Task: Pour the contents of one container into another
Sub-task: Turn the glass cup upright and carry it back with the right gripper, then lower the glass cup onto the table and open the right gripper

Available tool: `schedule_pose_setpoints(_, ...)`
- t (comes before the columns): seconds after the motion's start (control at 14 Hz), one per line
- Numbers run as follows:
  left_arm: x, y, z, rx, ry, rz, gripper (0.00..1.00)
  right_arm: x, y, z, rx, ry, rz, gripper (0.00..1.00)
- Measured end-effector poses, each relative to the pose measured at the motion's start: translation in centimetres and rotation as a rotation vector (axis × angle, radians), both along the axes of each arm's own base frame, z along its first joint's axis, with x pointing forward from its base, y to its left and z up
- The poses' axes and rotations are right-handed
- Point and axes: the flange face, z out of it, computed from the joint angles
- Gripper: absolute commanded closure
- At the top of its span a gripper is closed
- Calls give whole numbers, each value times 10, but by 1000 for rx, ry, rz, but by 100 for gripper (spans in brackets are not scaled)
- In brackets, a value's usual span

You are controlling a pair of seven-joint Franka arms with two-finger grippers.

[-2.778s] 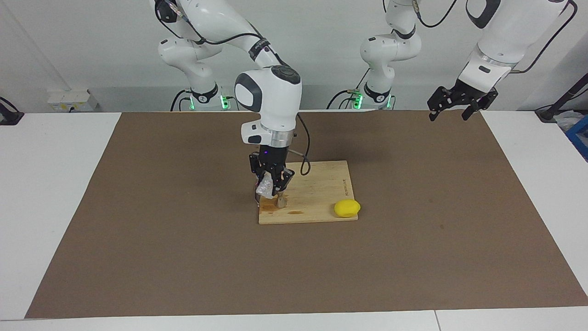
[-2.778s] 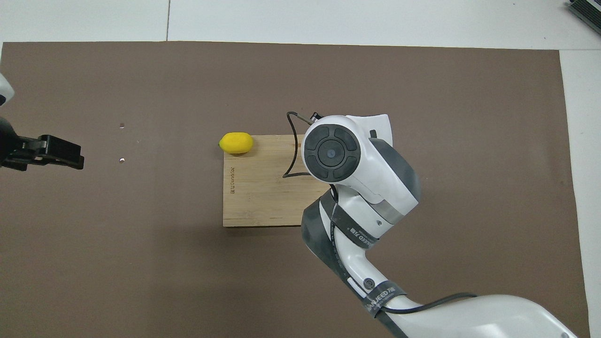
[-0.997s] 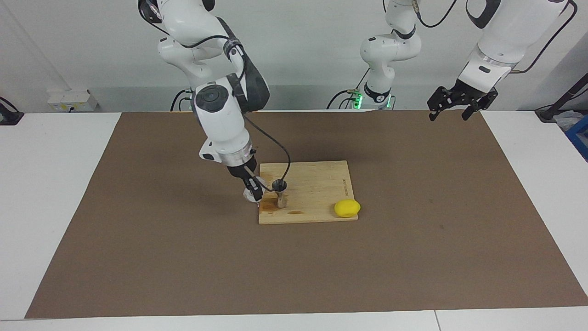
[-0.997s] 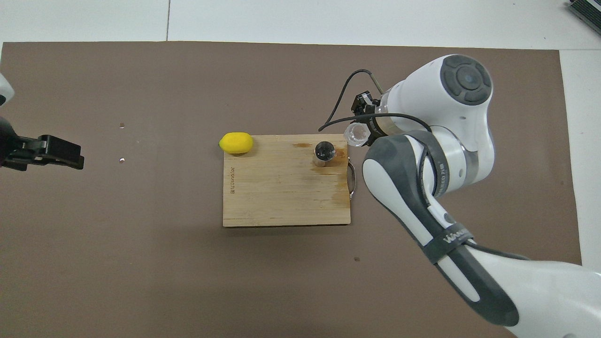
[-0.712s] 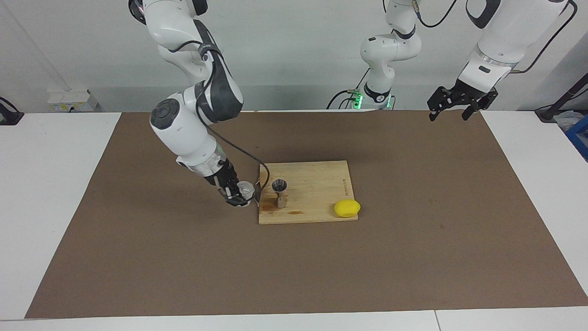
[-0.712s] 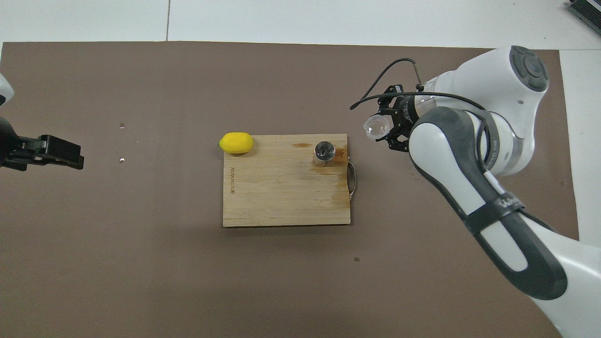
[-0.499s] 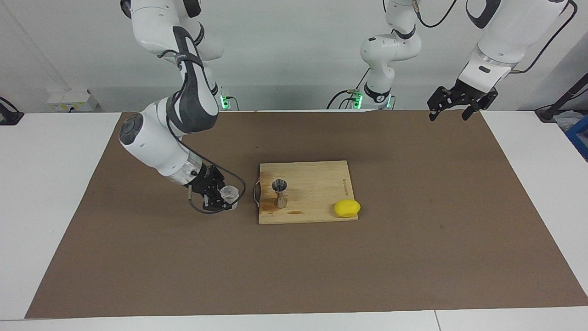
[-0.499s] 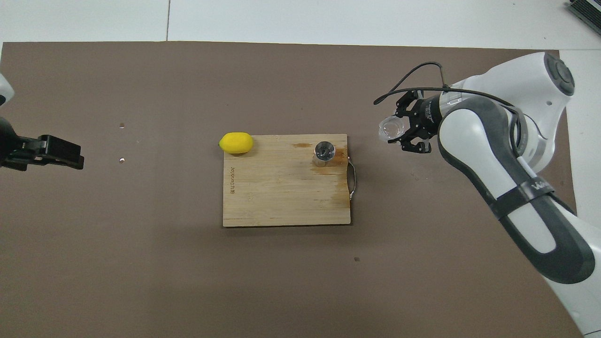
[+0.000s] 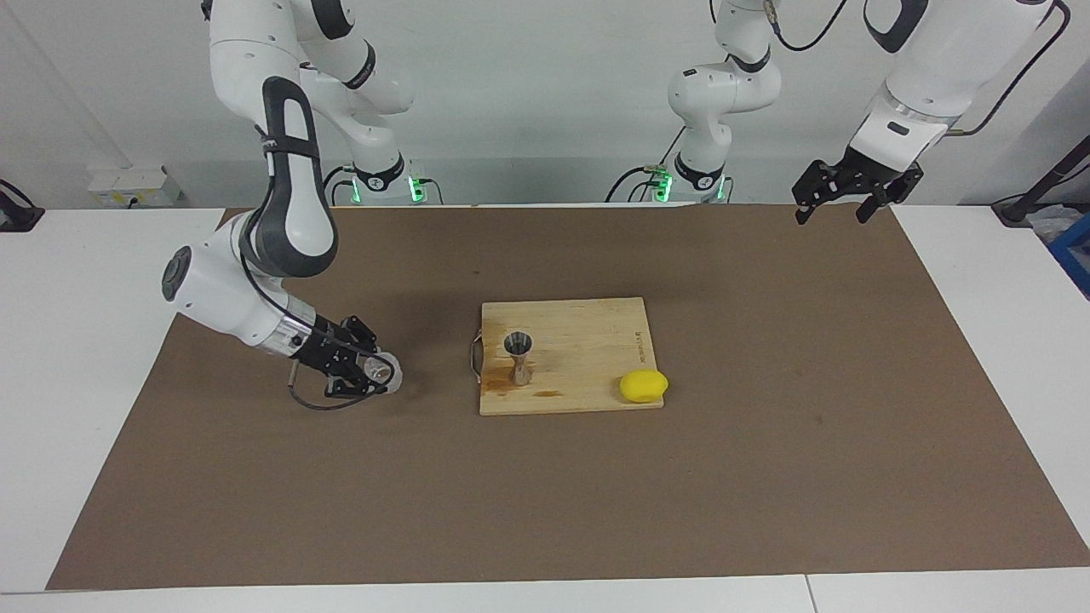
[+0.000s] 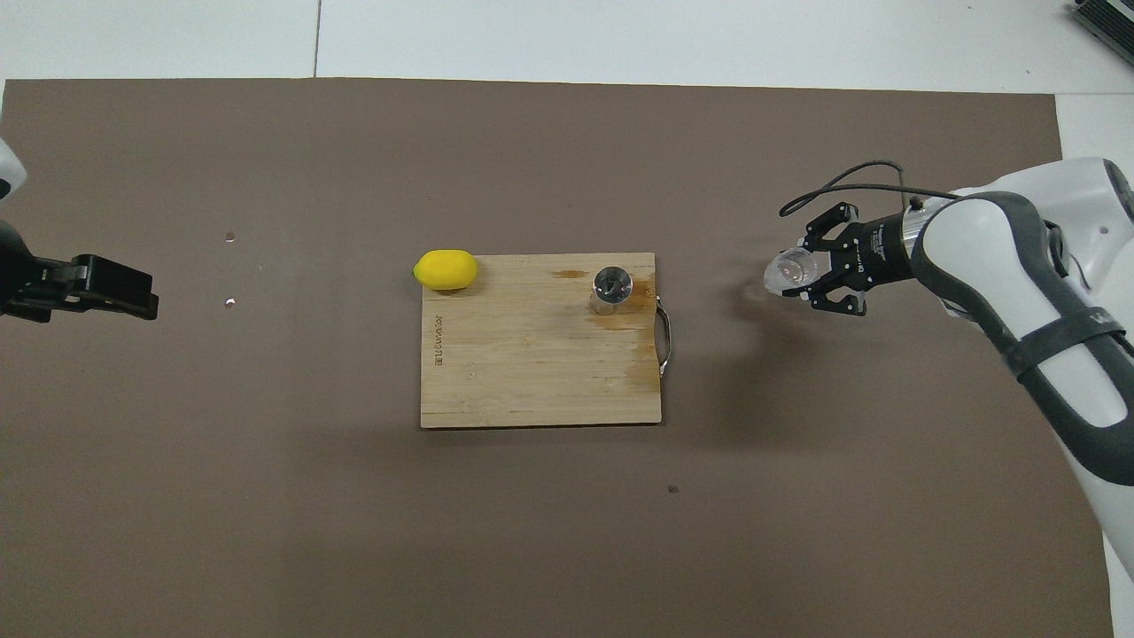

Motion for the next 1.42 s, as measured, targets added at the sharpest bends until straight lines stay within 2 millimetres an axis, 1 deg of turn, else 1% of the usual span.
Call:
schedule_pose_setpoints(0.21, 0, 0, 0, 0, 0, 0, 0, -6, -33, -27, 41, 2, 30, 100)
schedule_pose_setpoints(0.28, 0, 0, 0, 0, 0, 0, 0, -8, -40, -33, 45, 4, 35, 100)
schedule_pose_setpoints(0.43, 0, 0, 0, 0, 0, 0, 0, -13, -48, -43, 49, 13, 36, 100)
schedule_pose_setpoints(0.5, 0, 0, 0, 0, 0, 0, 0, -16, -50, -46, 50, 20, 34, 74)
schedule_pose_setpoints(0.57, 0, 0, 0, 0, 0, 0, 0, -18, -51, -49, 51, 25, 33, 38)
schedule_pose_setpoints(0.64, 0, 0, 0, 0, 0, 0, 0, -20, -52, -51, 52, 23, 39, 5)
schedule_pose_setpoints(0.71, 0, 0, 0, 0, 0, 0, 0, -21, -52, -51, 52, 16, 52, 1)
schedule_pose_setpoints(0.85, 0, 0, 0, 0, 0, 0, 0, -20, -49, -48, 52, -3, 76, 1)
schedule_pose_setpoints(1.0, 0, 0, 0, 0, 0, 0, 0, -20, -45, -35, 23, -29, 120, 1)
schedule_pose_setpoints(1.14, 0, 0, 0, 0, 0, 0, 0, -20, -37, -7, -60, -68, 219, 1)
schedule_pose_setpoints(1.28, 0, 0, 0, 0, 0, 0, 0, -23, -20, 26, -133, -113, 336, 1)
schedule_pose_setpoints(1.42, 0, 0, 0, 0, 0, 0, 0, -26, -2, 51, -174, -173, 460, 1)
